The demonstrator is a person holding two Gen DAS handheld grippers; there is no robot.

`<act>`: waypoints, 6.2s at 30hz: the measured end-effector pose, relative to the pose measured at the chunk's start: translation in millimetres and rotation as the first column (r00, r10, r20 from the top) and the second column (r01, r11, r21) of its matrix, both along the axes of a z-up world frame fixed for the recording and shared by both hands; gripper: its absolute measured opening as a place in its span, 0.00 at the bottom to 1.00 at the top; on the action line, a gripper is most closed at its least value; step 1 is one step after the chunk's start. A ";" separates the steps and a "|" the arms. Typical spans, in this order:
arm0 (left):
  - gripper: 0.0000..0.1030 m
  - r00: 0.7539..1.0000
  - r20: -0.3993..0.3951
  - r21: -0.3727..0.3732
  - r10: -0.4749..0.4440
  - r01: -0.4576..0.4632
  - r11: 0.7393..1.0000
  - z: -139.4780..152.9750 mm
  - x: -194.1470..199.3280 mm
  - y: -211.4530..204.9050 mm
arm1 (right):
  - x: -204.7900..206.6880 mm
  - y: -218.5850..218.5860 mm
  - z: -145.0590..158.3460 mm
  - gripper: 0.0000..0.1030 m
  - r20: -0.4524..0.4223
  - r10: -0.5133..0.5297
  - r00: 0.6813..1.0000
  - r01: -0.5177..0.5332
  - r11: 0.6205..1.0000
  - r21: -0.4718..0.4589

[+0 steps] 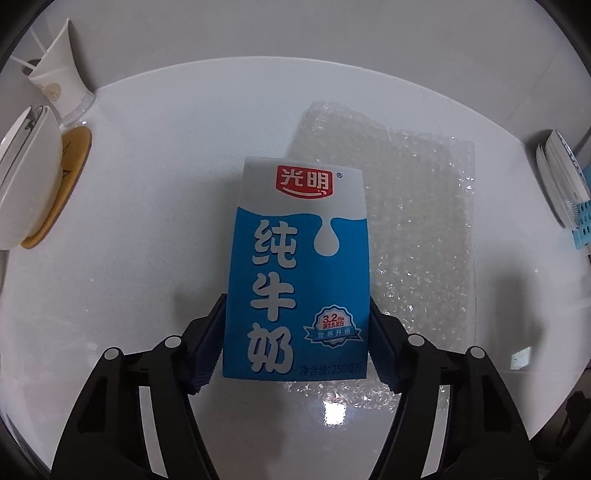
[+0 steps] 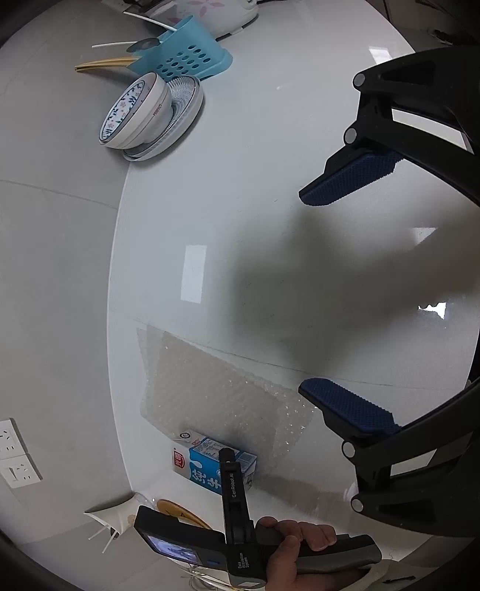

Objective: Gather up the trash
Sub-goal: 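Grasp the blue-and-white milk carton with the left tool while the right tool grasps the bubble wrap, then lift the milk carton with the left tool while the right tool lifts the bubble wrap, then carry the milk carton and bubble wrap down over the black wastebasket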

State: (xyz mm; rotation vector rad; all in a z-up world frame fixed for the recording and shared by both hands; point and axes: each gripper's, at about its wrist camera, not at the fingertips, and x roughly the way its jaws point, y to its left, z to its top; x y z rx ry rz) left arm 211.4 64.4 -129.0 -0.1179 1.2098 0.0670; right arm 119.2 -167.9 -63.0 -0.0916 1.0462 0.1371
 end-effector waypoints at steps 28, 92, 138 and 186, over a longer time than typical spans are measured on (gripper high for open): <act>0.63 0.987 0.060 -0.039 0.150 -0.148 0.988 40.9 -86.7 141.7 | 164.0 161.0 -91.9 0.92 -0.370 -0.070 0.926 0.087 0.996 0.029; 0.63 0.993 0.107 -0.015 0.060 -0.058 0.998 46.0 -110.3 100.6 | 9.2 9.3 30.3 0.08 -0.062 0.081 0.995 -0.071 0.985 0.156; 0.63 0.991 0.134 0.018 0.013 -0.015 1.000 5.4 -124.1 89.0 | -131.1 -101.9 24.2 0.08 0.023 0.133 0.991 -0.135 0.974 0.185; 0.63 0.990 0.098 -0.015 0.097 -0.096 0.995 -120.5 -177.7 79.6 | -278.9 -108.3 -133.4 0.08 0.165 0.336 0.927 -0.349 0.935 0.060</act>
